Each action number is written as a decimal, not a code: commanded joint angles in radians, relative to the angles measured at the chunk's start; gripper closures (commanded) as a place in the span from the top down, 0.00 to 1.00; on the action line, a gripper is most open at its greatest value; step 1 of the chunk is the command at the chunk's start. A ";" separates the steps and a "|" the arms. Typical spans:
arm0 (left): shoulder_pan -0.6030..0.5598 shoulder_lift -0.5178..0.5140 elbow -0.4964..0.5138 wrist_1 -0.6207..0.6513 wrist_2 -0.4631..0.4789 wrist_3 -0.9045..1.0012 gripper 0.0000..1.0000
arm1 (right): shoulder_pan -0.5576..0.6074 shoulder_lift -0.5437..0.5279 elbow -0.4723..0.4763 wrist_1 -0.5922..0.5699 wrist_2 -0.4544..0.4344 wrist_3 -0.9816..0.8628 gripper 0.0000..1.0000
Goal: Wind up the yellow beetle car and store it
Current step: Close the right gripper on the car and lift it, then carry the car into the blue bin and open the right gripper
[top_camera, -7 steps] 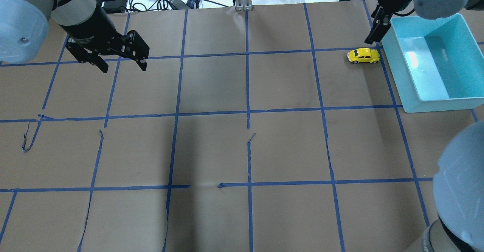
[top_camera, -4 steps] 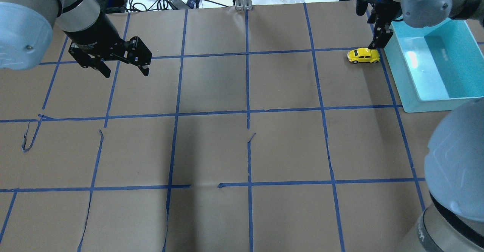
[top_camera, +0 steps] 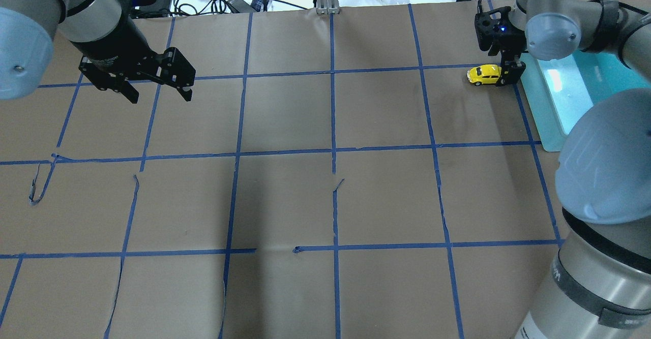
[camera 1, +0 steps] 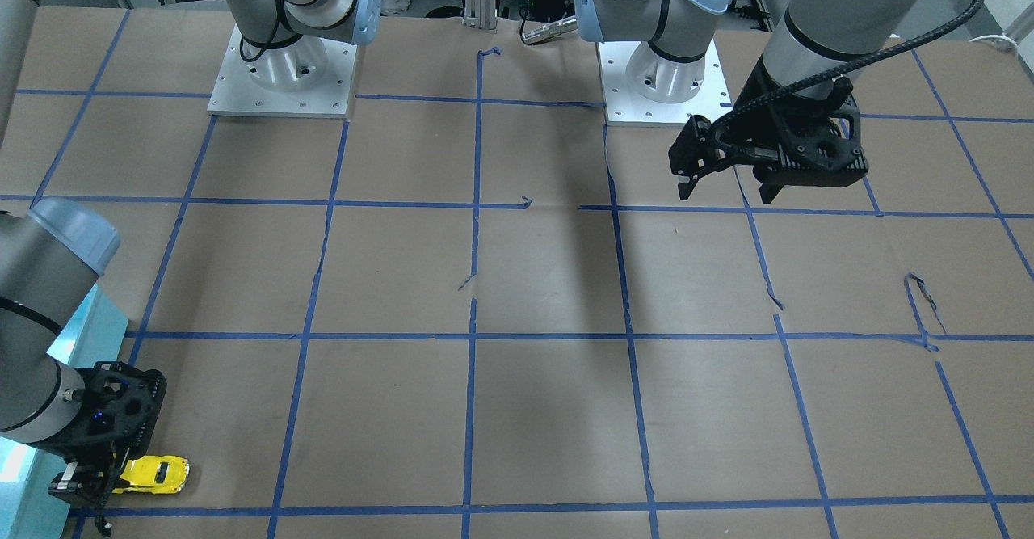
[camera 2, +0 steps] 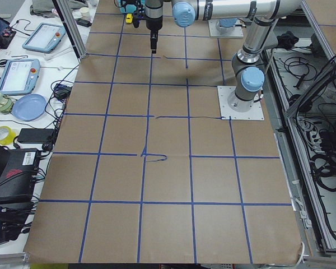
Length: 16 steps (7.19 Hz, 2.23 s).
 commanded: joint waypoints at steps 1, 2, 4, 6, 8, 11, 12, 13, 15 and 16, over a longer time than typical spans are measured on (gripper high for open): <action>0.000 0.001 -0.004 -0.002 0.000 0.000 1.00 | -0.001 0.034 -0.002 -0.065 0.002 -0.048 0.97; 0.000 0.001 -0.004 -0.002 0.000 -0.002 1.00 | -0.001 0.041 -0.006 -0.068 0.003 -0.050 0.97; 0.000 0.001 -0.004 -0.002 0.000 -0.002 1.00 | -0.001 0.065 0.000 -0.082 0.007 -0.073 0.97; 0.000 -0.001 -0.005 0.000 -0.002 -0.006 1.00 | -0.002 0.062 0.009 -0.080 -0.001 -0.064 0.44; 0.000 0.001 -0.005 -0.002 0.000 -0.006 1.00 | -0.001 0.044 0.009 -0.076 -0.006 -0.036 0.16; 0.000 0.001 -0.008 -0.002 0.000 -0.005 1.00 | -0.001 -0.072 0.000 -0.004 0.084 0.059 0.04; 0.000 0.001 -0.008 -0.002 0.001 -0.003 1.00 | -0.004 -0.100 -0.006 0.016 0.086 0.085 0.05; 0.000 0.001 -0.008 -0.002 0.000 -0.002 1.00 | -0.034 -0.114 -0.014 0.057 0.086 0.085 0.05; 0.000 0.001 -0.008 -0.002 0.000 -0.002 1.00 | -0.140 -0.123 -0.050 0.108 0.070 0.068 0.08; 0.000 0.001 -0.008 -0.002 0.000 -0.002 1.00 | -0.163 -0.117 -0.061 0.107 0.016 0.043 0.08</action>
